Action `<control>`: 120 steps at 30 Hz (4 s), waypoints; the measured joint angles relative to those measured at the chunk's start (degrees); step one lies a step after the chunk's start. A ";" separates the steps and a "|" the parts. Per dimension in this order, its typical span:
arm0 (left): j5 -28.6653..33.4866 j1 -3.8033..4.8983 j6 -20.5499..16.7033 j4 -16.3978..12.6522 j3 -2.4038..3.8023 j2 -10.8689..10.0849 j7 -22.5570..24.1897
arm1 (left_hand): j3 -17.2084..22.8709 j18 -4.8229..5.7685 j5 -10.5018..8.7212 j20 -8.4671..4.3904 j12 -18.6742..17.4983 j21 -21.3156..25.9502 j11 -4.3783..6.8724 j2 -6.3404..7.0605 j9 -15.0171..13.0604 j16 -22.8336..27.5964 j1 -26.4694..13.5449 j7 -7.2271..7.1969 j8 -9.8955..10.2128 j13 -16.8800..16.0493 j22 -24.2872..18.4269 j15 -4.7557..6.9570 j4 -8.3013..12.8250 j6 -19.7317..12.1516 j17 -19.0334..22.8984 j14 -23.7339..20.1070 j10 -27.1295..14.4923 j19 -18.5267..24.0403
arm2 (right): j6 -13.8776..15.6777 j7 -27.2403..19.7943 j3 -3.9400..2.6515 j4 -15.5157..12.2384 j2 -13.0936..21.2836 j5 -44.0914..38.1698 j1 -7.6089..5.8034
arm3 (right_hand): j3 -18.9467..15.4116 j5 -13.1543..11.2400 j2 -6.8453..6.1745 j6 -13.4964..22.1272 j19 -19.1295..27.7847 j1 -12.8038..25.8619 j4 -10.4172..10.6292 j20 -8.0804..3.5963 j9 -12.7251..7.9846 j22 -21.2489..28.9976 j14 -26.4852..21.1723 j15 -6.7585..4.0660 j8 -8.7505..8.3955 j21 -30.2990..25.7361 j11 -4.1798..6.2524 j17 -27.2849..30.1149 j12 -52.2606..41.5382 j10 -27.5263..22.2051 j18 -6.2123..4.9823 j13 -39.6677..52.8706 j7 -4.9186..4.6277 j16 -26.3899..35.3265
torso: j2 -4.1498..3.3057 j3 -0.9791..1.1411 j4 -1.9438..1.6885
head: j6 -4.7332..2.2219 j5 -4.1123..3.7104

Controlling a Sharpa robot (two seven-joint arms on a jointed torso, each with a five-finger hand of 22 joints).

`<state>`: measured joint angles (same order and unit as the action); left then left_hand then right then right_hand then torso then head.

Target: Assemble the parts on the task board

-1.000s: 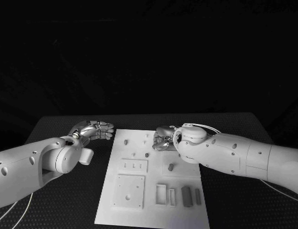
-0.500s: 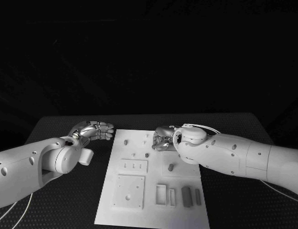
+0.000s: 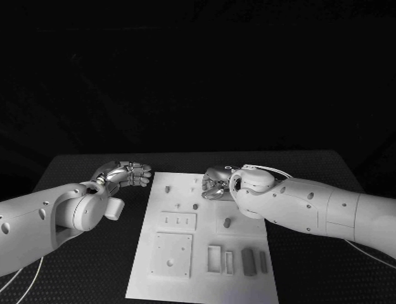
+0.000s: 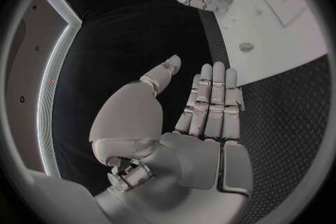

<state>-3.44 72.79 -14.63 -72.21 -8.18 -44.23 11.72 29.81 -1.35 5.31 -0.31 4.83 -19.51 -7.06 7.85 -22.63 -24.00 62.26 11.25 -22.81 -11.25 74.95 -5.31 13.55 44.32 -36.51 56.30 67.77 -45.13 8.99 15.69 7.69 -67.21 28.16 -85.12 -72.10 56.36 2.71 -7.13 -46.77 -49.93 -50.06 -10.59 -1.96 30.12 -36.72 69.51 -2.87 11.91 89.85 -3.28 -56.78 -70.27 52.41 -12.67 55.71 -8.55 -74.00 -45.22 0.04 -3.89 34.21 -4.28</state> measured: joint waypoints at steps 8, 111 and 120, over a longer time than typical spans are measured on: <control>0.00 0.01 0.12 0.04 0.00 0.04 -0.09 | 0.10 -0.51 -0.26 0.00 0.00 0.00 0.00 0.00 0.00 0.00 0.00 0.00 0.00 -0.05 -0.01 0.00 -0.10 0.00 0.01 0.00 0.00 0.00 | 1.18 -0.11 0.00 0.47 -0.32 -0.06 0.00 | -0.15 0.00 -0.19 0.08 0.01 0.19 0.48 0.01 0.00 0.00 0.00 0.00 0.00 0.00 0.00 -0.05 -0.28 0.00 0.00 -0.30 -0.07 0.00 | 0.01 -0.02 -0.03 | 0.06 0.04; -1.54 -0.10 0.29 0.61 -0.03 -0.07 0.04 | 0.10 -0.29 -0.26 0.01 -0.23 0.00 0.00 0.00 -0.36 0.00 0.01 0.00 0.00 -0.33 -0.02 0.00 -0.10 0.00 -0.09 0.00 0.00 -0.02 | 13.42 -13.34 1.03 7.33 -1.24 -3.89 3.96 | -9.45 -0.05 -0.65 -7.77 -1.43 -8.76 -4.57 -1.22 -0.45 -1.10 2.58 -2.76 3.73 -0.67 2.65 -0.35 -3.61 3.50 0.25 -4.38 2.35 0.39 | 0.02 -0.02 0.04 | 0.41 0.58; -1.55 -0.10 0.29 0.61 -0.03 -0.07 0.04 | 0.10 -0.26 -0.26 0.01 -0.23 0.00 0.00 0.00 -0.35 0.00 0.00 0.00 0.00 -0.32 -0.03 0.00 -0.10 0.00 -0.09 0.00 0.00 -0.02 | 13.00 -13.40 1.00 7.27 -1.31 -3.98 3.90 | -8.01 -0.11 0.84 -9.54 -1.43 -7.85 -4.64 -1.21 -0.16 -1.48 2.70 -2.94 5.27 -0.67 3.15 -0.41 -4.00 3.57 0.25 -4.48 4.07 0.39 | 0.02 -0.02 0.04 | 0.51 0.52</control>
<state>-4.99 72.69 -14.34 -71.61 -8.21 -44.30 11.76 29.91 -1.61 5.05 -0.29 4.60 -19.51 -7.06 7.84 -22.98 -24.00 62.27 11.25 -22.81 -11.57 74.92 -5.31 13.45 44.32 -36.60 56.30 67.77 -45.15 21.99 2.29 8.69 -59.94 26.85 -89.10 -68.20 48.35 2.61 -6.29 -56.31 -51.36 -57.91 -15.23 -3.17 29.95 -38.20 72.21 -5.81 17.18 89.17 -0.13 -57.19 -74.26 55.98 -12.42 51.23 -4.48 -73.61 -45.20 0.02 -3.85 34.72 -3.76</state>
